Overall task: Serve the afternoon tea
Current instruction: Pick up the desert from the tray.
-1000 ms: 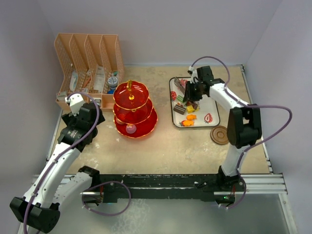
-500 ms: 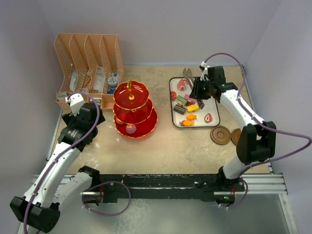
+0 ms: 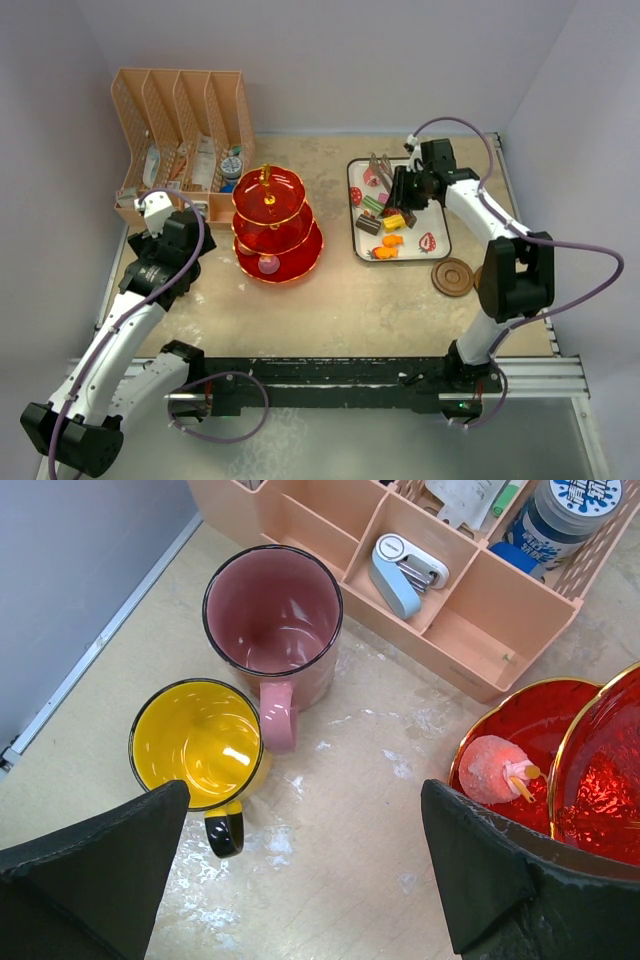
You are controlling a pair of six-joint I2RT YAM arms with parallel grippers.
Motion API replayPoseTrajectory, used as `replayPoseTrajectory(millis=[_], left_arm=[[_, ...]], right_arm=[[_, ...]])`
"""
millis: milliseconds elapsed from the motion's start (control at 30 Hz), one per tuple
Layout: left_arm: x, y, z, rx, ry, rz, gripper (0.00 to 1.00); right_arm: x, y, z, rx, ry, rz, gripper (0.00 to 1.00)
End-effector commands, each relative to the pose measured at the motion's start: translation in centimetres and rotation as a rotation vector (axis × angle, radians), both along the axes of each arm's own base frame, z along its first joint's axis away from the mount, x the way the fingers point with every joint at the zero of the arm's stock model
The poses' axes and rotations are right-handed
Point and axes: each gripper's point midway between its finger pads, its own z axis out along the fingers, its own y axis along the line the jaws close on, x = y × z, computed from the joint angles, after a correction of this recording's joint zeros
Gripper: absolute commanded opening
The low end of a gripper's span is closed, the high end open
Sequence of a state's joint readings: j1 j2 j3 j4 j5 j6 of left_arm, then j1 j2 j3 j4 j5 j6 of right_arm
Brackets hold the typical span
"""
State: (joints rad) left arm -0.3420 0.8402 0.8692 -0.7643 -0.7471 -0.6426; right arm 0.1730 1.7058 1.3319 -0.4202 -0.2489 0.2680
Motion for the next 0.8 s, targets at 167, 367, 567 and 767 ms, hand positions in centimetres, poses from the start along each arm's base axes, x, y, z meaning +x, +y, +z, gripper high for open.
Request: replayPoseTrajectory(millis=[167, 367, 567, 767], left_arm=[[0.8, -0.3, 1.2, -0.007, -0.044, -0.005, 0.96], [0.8, -0.3, 1.1, -0.004, -0.039, -0.004, 0.96], [0.8, -0.3, 1.1, -0.006, -0.04, -0.005, 0.96], [0.7, -0.3, 1.1, -0.008, -0.04, -0.008, 0.95]], right_arm=[[2.8, 0.2, 1.3, -0.022, -0.055, 0.025, 0.4], [3.3, -0.3, 0.4, -0.052, -0.046, 0.005, 0.39], [3.0, -0.7, -0.1, -0.079, -0.04, 0.011, 0.34], [2.5, -0.6, -0.1, -0.079, -0.04, 0.023, 0.26]])
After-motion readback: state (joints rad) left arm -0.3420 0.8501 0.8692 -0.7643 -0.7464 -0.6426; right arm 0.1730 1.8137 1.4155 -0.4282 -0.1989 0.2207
